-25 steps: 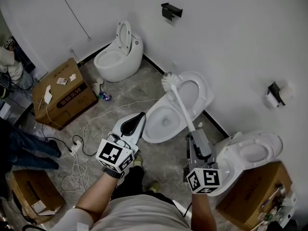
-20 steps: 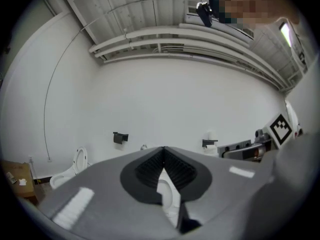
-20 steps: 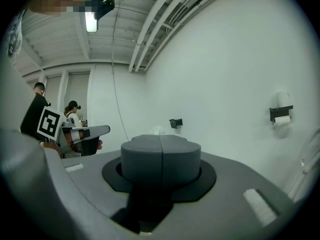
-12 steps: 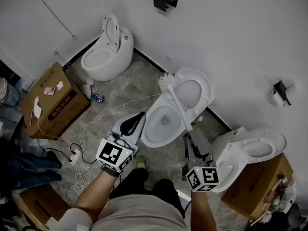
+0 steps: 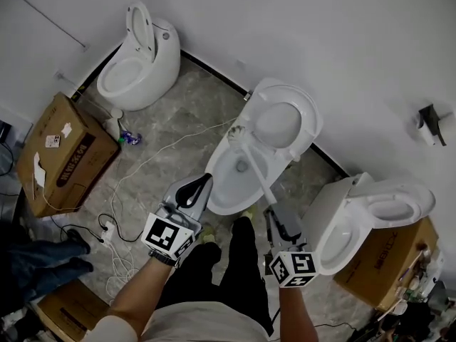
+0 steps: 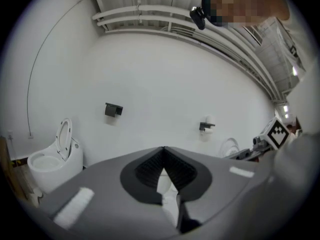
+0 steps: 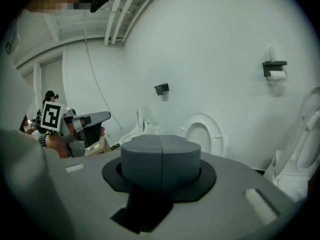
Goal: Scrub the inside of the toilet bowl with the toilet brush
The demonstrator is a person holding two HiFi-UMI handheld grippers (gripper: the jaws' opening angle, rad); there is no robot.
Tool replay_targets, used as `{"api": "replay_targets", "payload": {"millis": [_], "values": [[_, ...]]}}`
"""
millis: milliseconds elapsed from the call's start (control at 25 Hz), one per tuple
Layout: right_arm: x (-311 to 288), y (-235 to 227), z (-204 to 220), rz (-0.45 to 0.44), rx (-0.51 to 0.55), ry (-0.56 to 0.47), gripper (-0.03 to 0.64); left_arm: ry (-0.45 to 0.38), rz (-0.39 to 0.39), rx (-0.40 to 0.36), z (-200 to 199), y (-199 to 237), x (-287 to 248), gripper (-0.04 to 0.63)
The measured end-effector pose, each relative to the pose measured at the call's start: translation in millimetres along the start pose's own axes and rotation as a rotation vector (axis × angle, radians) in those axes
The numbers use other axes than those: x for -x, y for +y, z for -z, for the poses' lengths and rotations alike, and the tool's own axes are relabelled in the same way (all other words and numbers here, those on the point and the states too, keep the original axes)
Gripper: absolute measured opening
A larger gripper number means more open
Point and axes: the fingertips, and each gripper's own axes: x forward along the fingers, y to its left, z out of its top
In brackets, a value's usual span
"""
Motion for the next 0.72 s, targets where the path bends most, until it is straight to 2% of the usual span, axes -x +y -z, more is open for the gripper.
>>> {"api": "replay_targets", "payload": {"millis": [320,720], "values": [[-58.3,-44.7,85.3,0.006,-0.058,0.128,0.158,0.101,0.011,0.014,87.4,14.6,-41.9,0.005],[-125.7,-87.1,201.0,0.005,-0.185,0.263,0.158,0.193,0.018,0.037,195.5,32.5,-84.8,0.005]]}}
